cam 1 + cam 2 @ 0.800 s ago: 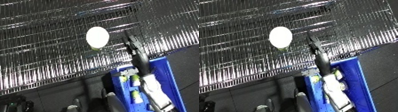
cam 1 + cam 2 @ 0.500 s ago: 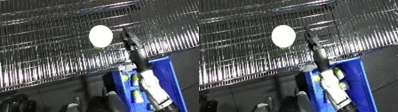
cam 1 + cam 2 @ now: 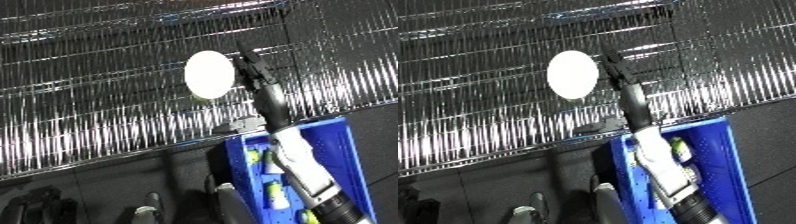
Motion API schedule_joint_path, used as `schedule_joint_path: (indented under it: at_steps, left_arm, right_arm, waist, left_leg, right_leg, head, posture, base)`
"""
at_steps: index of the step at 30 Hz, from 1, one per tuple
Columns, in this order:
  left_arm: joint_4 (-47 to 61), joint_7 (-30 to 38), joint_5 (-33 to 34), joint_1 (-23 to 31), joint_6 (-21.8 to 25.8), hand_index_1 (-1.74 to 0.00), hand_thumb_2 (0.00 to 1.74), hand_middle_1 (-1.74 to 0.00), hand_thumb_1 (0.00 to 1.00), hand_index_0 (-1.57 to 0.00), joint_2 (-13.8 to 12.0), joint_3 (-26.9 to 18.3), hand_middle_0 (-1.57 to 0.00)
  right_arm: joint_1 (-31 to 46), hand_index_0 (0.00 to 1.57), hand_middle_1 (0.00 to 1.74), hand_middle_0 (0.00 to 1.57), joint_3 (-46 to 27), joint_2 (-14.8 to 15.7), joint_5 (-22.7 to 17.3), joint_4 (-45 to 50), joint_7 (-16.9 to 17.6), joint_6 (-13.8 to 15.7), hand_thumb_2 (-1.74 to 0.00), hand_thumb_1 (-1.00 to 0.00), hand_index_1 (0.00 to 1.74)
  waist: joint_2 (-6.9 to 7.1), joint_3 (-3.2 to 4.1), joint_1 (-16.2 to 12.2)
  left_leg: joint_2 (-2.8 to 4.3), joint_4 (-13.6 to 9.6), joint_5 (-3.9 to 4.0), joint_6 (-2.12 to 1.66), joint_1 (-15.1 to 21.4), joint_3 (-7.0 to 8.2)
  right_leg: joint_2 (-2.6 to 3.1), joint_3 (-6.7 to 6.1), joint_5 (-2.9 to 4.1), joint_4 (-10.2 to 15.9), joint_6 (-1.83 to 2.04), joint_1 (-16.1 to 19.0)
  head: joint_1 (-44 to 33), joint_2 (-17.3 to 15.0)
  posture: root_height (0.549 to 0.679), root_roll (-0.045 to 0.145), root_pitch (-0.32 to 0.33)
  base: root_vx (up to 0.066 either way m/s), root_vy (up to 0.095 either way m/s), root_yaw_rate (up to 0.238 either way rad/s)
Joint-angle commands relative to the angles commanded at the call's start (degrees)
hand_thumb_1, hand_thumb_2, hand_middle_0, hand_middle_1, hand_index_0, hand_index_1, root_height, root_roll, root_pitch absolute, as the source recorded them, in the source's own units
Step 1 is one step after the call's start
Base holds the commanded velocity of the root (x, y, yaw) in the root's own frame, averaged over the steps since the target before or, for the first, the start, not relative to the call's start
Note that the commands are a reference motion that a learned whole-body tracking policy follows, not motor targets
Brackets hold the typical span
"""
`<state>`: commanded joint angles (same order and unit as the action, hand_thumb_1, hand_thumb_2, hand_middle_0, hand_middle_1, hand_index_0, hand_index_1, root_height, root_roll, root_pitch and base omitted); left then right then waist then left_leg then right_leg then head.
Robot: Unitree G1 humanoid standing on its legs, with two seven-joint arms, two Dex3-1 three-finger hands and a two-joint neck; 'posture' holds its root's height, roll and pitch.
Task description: Pick up the object and place it into the box
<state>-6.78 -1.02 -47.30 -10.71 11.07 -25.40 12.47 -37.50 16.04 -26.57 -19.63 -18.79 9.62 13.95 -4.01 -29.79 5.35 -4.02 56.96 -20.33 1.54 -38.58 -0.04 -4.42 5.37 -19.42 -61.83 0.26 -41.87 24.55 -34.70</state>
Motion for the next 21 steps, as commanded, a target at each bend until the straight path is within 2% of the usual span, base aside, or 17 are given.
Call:
schedule_joint_path:
  at_steps: [7,11,21]
  left_arm:
    - [0.0,0.5,-0.3,-1.1,1.2,-1.74,1.74,-1.74,1.00,-1.57,0.1,0.4,-1.57]
    - [0.3,0.3,-0.3,-1.7,1.5,-1.74,1.74,-1.74,1.00,-1.57,0.1,0.6,-1.57]
    - [1.3,0.6,-0.3,-2.4,1.1,-1.74,1.74,-1.74,1.00,-1.57,0.3,0.9,-1.57]
  right_arm:
    - [-4.2,0.00,0.00,0.00,1.5,-0.5,-0.7,-3.3,-0.6,-0.3,0.00,0.00,0.00]
    - [-6.2,0.00,0.00,0.00,2.2,-0.8,-1.3,-5.1,-0.8,-0.6,0.00,0.00,0.00]
    - [-8.8,0.79,0.87,0.79,3.1,-0.6,-2.7,-7.5,-2.3,-1.1,-0.87,-0.50,0.87]
  waist:
    - [-0.44,0.00,0.7]
    - [-0.75,0.00,1.0]
    - [-1.20,0.00,1.4]
  left_leg:
    - [-0.36,-0.7,0.22,-0.08,0.0,-0.08]
    - [-0.51,-1.0,0.25,0.02,0.1,-0.08]
    - [-0.89,-1.3,0.11,0.30,-0.1,0.00]
  right_leg:
    - [-0.18,0.08,0.11,0.5,0.06,0.0]
    - [-0.31,0.03,0.15,0.5,0.01,-0.1]
    - [-0.36,0.03,0.14,0.6,-0.09,-0.6]
  head:
    - [1.8,0.9]
    - [2.5,1.4]
    - [3.4,2.1]
  posture:
    - [0.590,0.065,0.041]
    - [0.590,0.065,0.043]
    - [0.590,0.067,0.052]
  base:
    - [-0.018,0.024,0.034]
    - [-0.022,0.028,0.039]
    - [-0.015,0.013,0.022]
